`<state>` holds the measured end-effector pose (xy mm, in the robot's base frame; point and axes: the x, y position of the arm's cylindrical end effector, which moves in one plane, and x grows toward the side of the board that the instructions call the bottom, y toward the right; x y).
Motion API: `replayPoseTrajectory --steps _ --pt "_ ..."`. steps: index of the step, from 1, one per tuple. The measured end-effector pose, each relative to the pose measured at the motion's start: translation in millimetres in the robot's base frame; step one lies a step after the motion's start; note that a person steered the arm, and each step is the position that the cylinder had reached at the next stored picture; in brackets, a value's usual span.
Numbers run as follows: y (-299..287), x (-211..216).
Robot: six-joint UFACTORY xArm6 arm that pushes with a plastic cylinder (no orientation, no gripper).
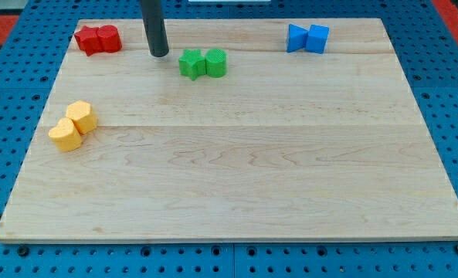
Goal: Move the green star and green circle towards the right center
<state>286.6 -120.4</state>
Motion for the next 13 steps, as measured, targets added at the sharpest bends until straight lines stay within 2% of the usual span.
replayPoseTrajectory --steps 1,5,8,9,10,11,13 --pt "35 24" --pt "134 7" --pt "244 17" --pt "245 52" --pt "246 62" --pt "247 48" --pt "211 38"
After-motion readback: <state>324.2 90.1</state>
